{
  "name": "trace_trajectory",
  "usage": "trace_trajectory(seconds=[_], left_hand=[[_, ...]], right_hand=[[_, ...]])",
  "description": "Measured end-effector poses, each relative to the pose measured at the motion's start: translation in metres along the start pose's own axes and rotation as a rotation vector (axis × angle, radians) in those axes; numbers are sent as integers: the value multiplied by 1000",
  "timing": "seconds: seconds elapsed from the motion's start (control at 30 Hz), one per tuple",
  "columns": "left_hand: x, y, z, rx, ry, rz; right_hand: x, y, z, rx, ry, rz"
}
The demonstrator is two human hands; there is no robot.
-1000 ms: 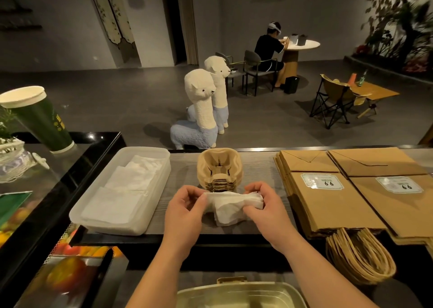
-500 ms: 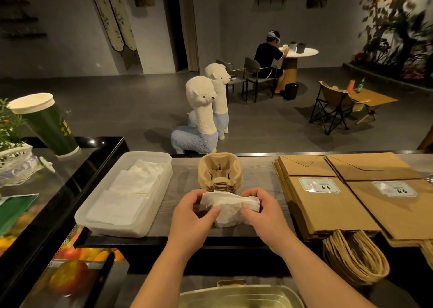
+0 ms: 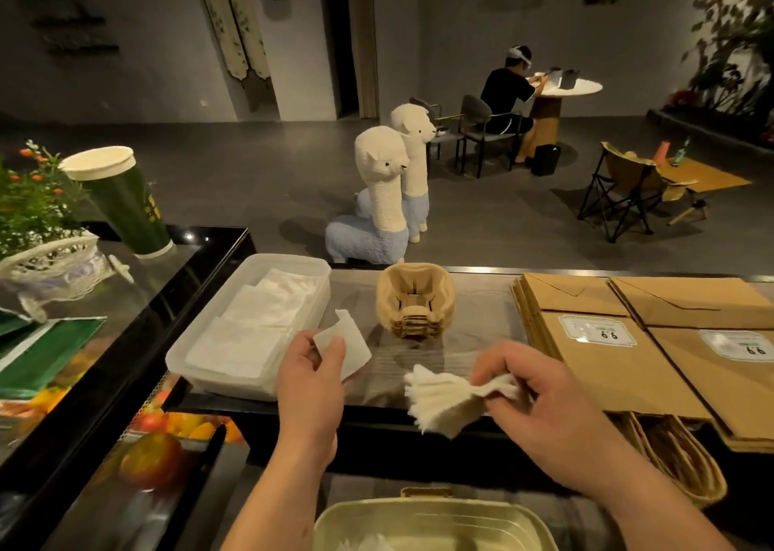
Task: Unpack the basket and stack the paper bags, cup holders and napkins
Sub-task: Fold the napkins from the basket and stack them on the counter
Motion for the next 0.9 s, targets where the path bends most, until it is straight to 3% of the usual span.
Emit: trace_trajectory(seconds=[0.13, 0.27, 0.43, 0.67, 0.8, 0.9], left_hand=[[24, 2, 13, 50, -272, -15], [54, 5, 28, 80, -610, 18], [61, 8, 24, 62, -766, -34], [59, 1, 3, 126, -638, 23], [74, -12, -3, 159, -600, -308], [81, -17, -7, 138, -560, -355]], right_hand=[[8, -25, -1, -21, -200, -235], [13, -8, -18, 58, -61, -316], [18, 10, -28, 137, -65, -361], [18, 50, -49, 253, 180, -360], [32, 63, -54, 229, 151, -389], [35, 69, -55, 229, 176, -435]])
Point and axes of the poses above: each hand's wrist, its own z-axis away from the middle knuckle, its own x-axis out of the palm, y = z × x, the point moved 7 cm from there along -z, towards the middle knuckle, and after that the axes turned 13 degrees about -y, right-handed, at the moved point
